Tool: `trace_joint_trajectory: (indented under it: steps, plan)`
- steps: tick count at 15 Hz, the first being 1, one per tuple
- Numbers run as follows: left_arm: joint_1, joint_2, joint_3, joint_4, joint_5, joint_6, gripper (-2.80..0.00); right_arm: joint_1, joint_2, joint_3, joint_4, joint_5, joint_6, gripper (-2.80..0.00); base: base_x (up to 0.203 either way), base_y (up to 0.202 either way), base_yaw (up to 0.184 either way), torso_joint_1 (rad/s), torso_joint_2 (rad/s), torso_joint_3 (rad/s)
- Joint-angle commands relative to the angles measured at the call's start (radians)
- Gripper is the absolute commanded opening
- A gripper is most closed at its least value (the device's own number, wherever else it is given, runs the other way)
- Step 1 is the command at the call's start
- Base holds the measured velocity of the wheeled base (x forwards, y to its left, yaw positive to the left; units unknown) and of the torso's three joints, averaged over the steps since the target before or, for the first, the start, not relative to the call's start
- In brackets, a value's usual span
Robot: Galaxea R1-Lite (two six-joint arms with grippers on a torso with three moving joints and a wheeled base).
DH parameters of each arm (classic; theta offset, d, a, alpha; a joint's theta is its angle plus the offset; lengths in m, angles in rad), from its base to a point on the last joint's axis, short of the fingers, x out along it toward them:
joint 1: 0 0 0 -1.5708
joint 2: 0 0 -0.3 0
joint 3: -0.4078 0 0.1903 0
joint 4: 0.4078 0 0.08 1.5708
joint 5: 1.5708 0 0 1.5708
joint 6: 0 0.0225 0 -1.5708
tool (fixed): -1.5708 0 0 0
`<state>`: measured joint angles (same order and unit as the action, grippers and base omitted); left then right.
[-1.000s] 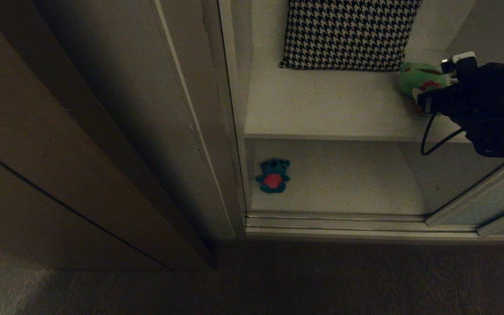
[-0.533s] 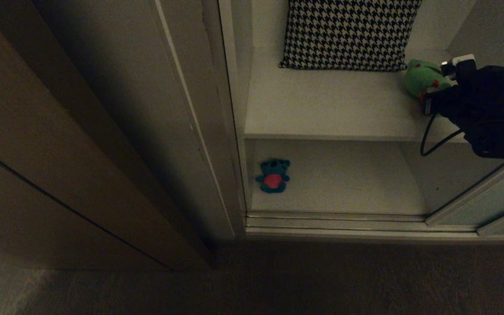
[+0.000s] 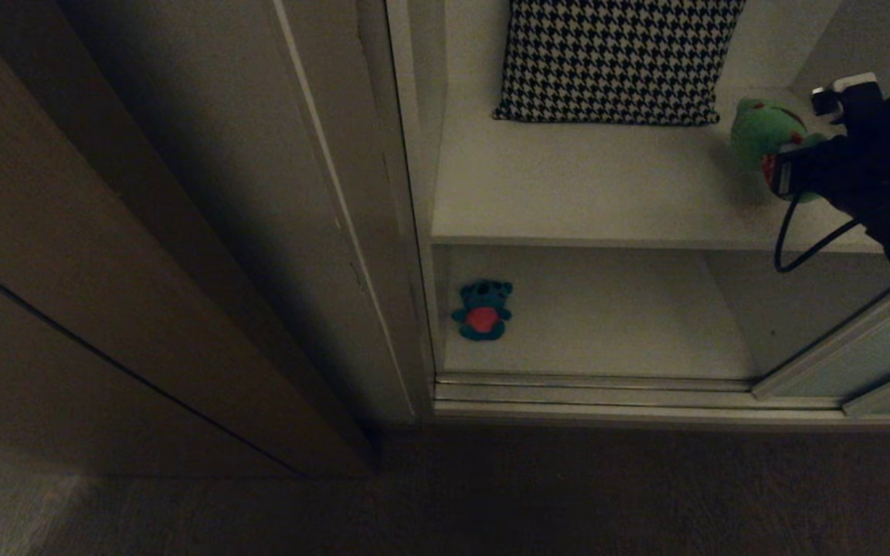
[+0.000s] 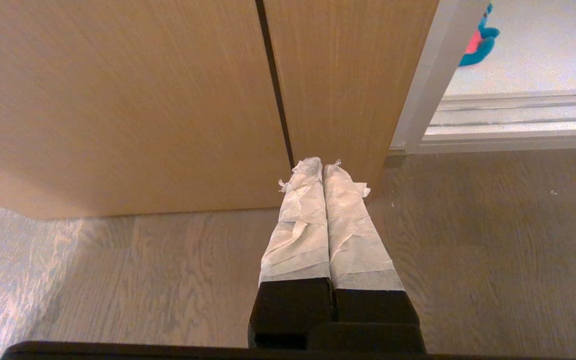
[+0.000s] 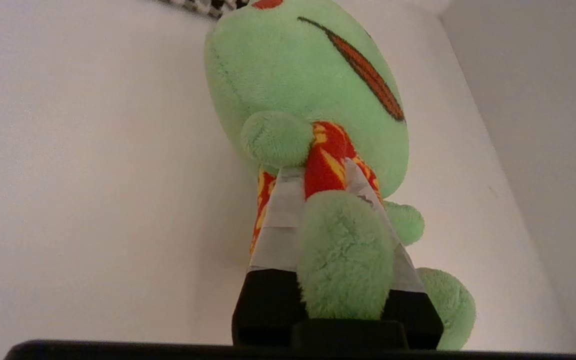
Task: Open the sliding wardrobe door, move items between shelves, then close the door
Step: Place the green doll on the lower shelf
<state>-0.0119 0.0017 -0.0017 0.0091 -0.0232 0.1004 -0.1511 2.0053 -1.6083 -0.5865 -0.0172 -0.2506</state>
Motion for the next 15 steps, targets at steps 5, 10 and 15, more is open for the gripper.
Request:
trace_joint_trajectory:
  steps: [5,10,15]
  plan:
    - [0.0,0.0,0.0,0.0,0.001,0.0,-2.8,0.015,-0.587,0.454,0.146,0.017,-0.004,-2.8,0.0,0.0,0.0,0.0,0.0,0.0]
    - [0.0,0.001,0.0,0.0,0.0,0.001,-2.8,0.021,-1.06,0.747,0.427,0.025,-0.003,-2.8,0.0,0.0,0.0,0.0,0.0,0.0]
    - [0.0,0.001,0.0,0.0,0.0,0.001,-2.8,0.023,-1.456,1.035,0.81,0.026,0.014,-2.8,0.0,0.0,0.0,0.0,0.0,0.0]
